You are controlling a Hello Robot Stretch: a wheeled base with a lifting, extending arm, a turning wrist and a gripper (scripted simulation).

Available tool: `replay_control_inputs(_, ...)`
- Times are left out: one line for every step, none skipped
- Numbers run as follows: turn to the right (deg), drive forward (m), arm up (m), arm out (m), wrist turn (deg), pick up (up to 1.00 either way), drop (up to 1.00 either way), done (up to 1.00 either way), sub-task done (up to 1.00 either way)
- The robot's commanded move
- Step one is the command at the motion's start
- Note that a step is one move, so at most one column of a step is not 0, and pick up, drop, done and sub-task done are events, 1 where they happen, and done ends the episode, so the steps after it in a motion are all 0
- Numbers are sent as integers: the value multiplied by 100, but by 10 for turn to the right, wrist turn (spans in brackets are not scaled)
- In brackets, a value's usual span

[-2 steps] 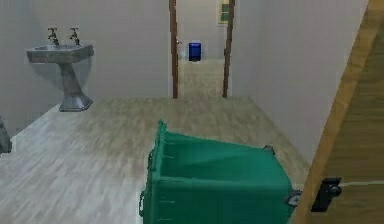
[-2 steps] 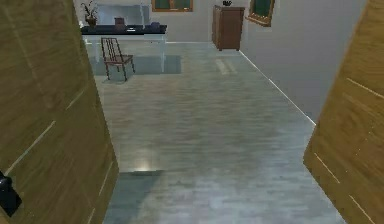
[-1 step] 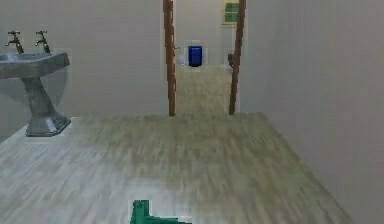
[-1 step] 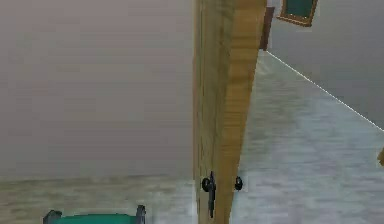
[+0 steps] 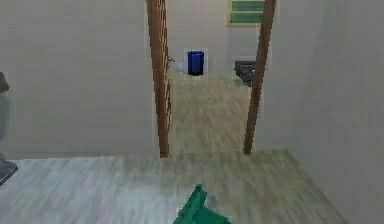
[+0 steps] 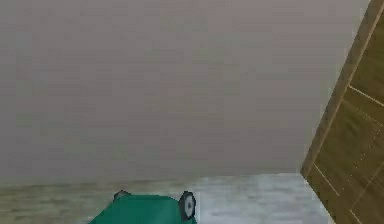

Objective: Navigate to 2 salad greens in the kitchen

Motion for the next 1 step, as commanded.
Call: replay_control_inputs(0, 100, 0, 0, 0, 0, 0, 0, 0)
